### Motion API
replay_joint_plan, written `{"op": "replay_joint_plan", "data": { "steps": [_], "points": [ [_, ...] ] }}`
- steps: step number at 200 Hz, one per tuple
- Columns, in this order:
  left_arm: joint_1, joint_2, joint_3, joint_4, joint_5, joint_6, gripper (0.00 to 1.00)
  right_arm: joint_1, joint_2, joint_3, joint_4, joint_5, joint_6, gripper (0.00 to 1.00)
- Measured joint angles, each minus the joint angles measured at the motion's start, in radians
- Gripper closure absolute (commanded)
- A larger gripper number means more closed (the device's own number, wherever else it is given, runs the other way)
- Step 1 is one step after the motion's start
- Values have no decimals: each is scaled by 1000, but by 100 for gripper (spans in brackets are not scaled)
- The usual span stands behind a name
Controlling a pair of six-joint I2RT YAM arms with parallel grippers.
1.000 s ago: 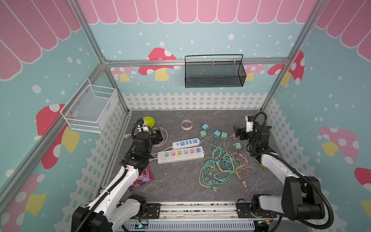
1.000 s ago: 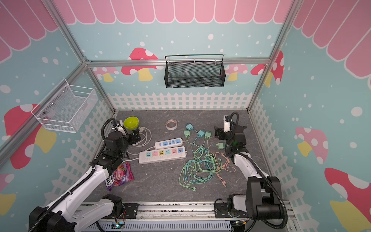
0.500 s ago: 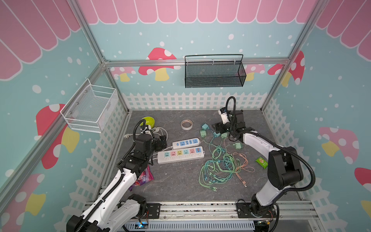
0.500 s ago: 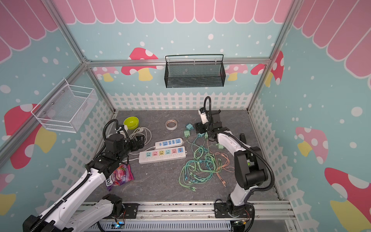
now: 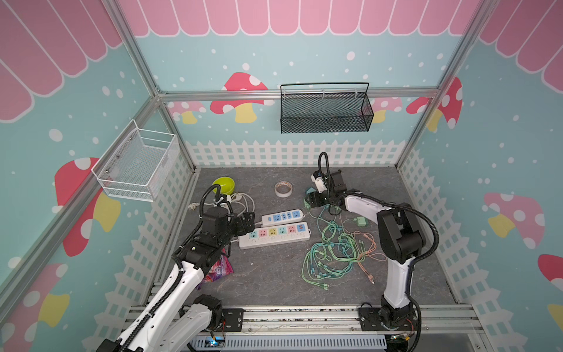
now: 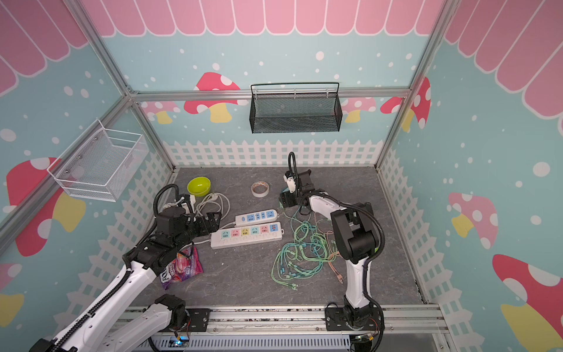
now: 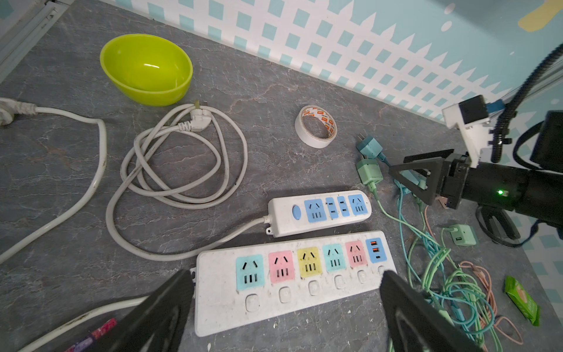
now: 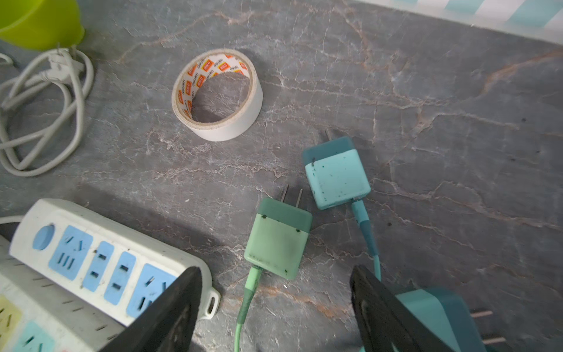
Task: Insert plugs into power strip
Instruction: Pick up the plug from the top-center of the table.
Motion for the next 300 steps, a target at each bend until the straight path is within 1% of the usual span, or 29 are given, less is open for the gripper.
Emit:
{"op": "replay_joint_plan", "data": {
  "steps": [70, 105, 145, 241, 300],
  "points": [
    [0, -4, 0, -27, 15, 0, 4, 31, 66, 27, -13, 44, 48, 26],
    [0, -4, 0, -31, 15, 0, 4, 48, 107, 66, -11, 78, 65, 30],
    [0, -7, 0, -31, 15, -5, 4, 55, 131, 69, -12, 120, 82, 32],
    [0, -18, 0, -32, 15, -8, 4, 68, 158, 82, -11, 167, 95, 44],
    [0, -7, 0, -32, 15, -11, 4, 74, 159, 82, -11, 180, 88, 53]
  ]
}}
